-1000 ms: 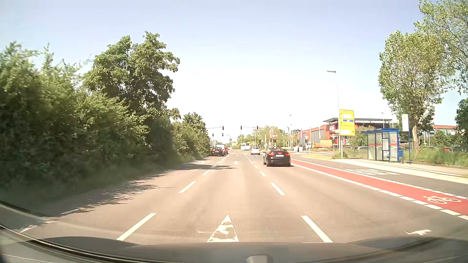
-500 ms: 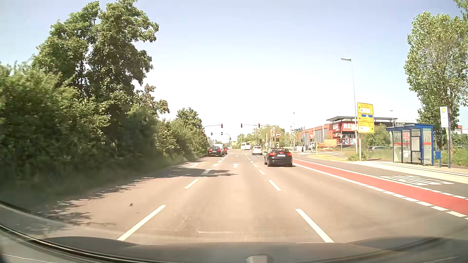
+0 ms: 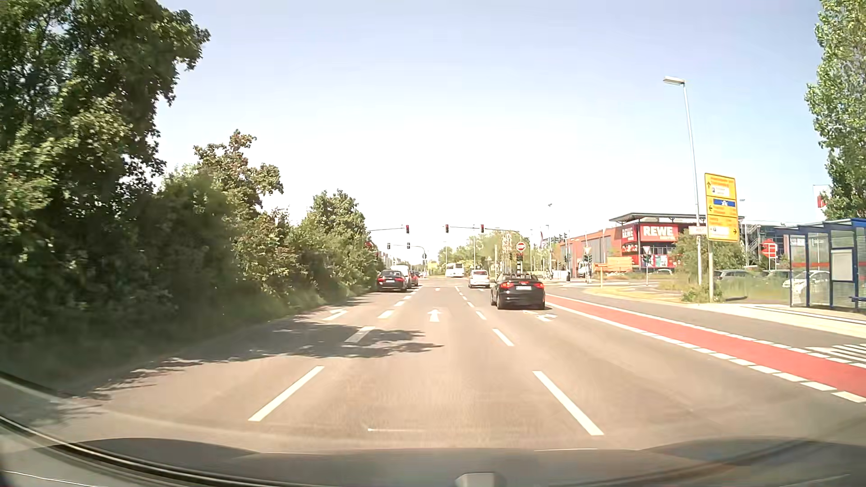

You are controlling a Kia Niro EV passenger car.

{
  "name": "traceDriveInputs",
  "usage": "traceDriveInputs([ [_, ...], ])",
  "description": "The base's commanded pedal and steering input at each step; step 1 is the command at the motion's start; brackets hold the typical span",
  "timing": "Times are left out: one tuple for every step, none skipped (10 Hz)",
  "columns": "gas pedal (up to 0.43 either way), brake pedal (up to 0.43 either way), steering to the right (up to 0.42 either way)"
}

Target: Follow the waypoints while adhering to traffic rules and regulations

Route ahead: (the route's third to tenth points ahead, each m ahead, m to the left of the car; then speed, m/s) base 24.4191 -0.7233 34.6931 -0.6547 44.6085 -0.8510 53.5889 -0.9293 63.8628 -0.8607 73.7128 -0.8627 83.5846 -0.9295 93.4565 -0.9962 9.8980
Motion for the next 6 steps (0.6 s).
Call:
traceDriveInputs([
  [0.0, 0.0, 0.002],
  [0.0, 0.0, 0.002],
  [0.0, 0.012, 0.002],
  [0.0, 0.049, 0.002],
  [0.0, 0.055, 0.003],
  [0.0, 0.061, 0.003],
])
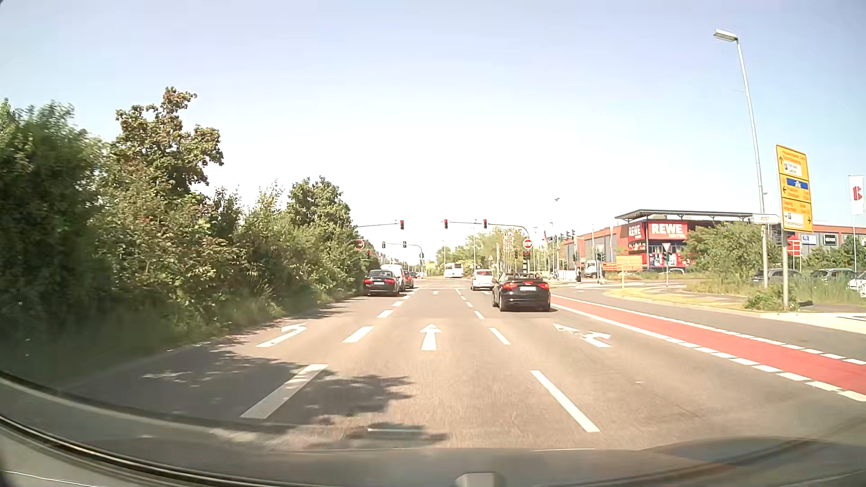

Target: Follow the waypoints while adhering to traffic rules and regulations

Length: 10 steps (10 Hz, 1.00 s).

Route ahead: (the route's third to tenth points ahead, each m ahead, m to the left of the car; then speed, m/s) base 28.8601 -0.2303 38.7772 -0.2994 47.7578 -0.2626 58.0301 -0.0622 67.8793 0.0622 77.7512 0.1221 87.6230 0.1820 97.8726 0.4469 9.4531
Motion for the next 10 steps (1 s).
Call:
traceDriveInputs([
  [0.0, 0.073, 0.004],
  [0.0, 0.079, 0.004],
  [0.0, 0.085, 0.003],
  [0.0, 0.085, 0.003],
  [0.0, 0.085, 0.002],
  [0.0, 0.091, 0.001],
  [0.0, 0.104, 0.001],
  [0.0, 0.11, 0.001],
  [0.0, 0.116, 0.001],
  [0.0, 0.122, 0.001],
])
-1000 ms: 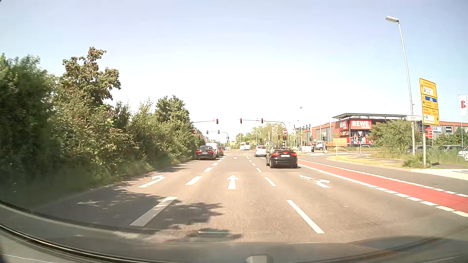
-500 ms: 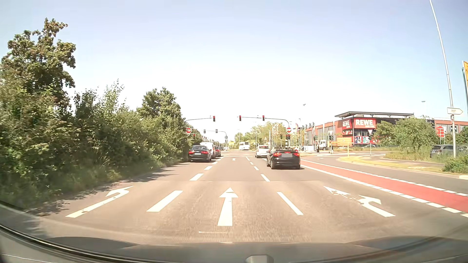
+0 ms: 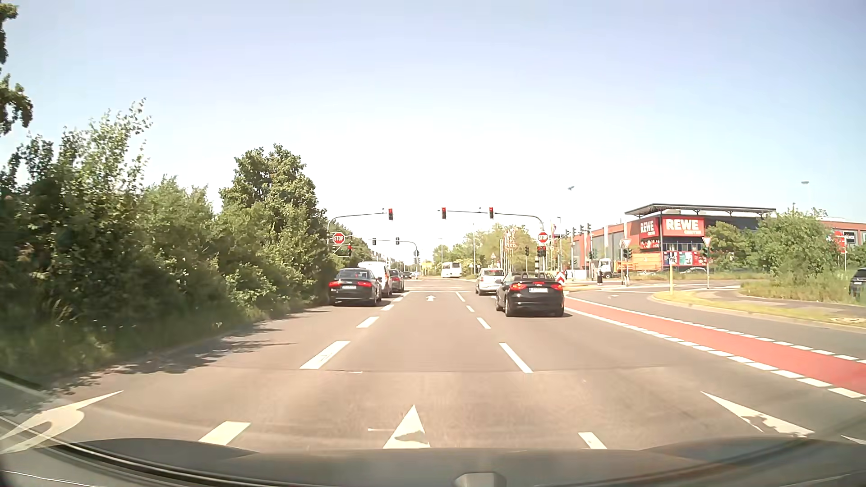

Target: Follow the waypoints while adhering to traffic rules and regulations

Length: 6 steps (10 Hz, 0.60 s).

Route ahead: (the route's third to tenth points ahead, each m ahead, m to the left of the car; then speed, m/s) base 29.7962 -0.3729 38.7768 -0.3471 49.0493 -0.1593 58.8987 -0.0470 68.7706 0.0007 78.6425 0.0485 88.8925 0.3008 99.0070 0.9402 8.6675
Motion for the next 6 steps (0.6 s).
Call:
traceDriveInputs([
  [0.0, 0.122, 0.001],
  [0.0, 0.128, 0.001],
  [0.0, 0.134, 0.001],
  [0.0, 0.134, 0.001],
  [0.0, 0.14, 0.0],
  [0.0, 0.14, 0.0],
])
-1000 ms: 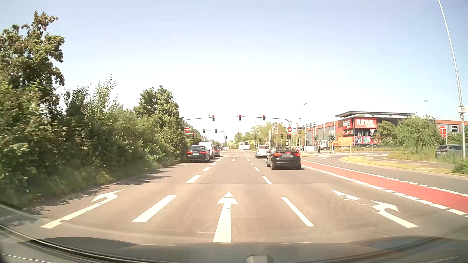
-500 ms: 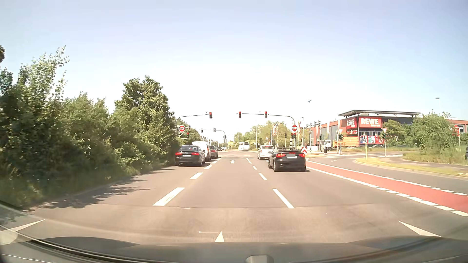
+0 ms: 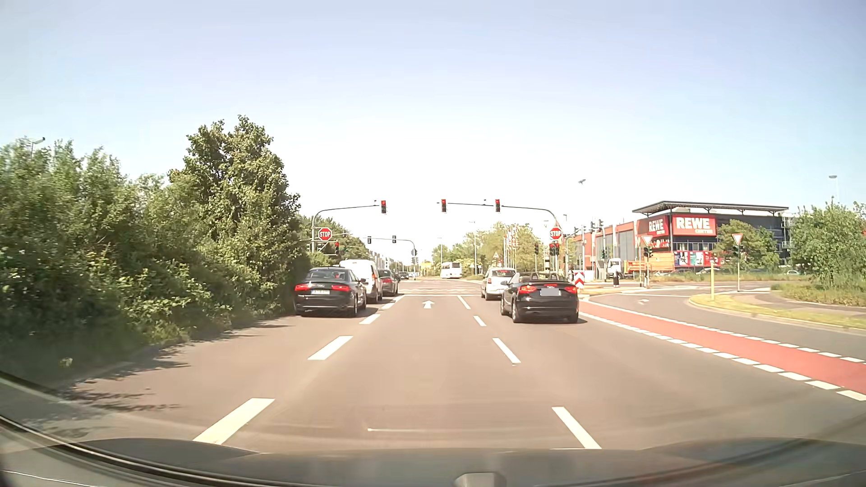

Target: Follow the waypoints while adhering to traffic rules and regulations

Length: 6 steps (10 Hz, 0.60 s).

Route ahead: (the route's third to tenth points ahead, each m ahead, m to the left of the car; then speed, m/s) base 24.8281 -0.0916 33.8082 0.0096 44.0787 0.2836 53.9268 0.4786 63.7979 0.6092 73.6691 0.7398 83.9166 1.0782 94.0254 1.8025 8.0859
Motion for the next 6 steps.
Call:
traceDriveInputs([
  [0.0, 0.146, 0.0],
  [0.0, 0.146, 0.0],
  [0.0, 0.146, -0.001],
  [0.0, 0.152, -0.003],
  [0.0, 0.152, -0.003],
  [0.0, 0.159, -0.003],
])
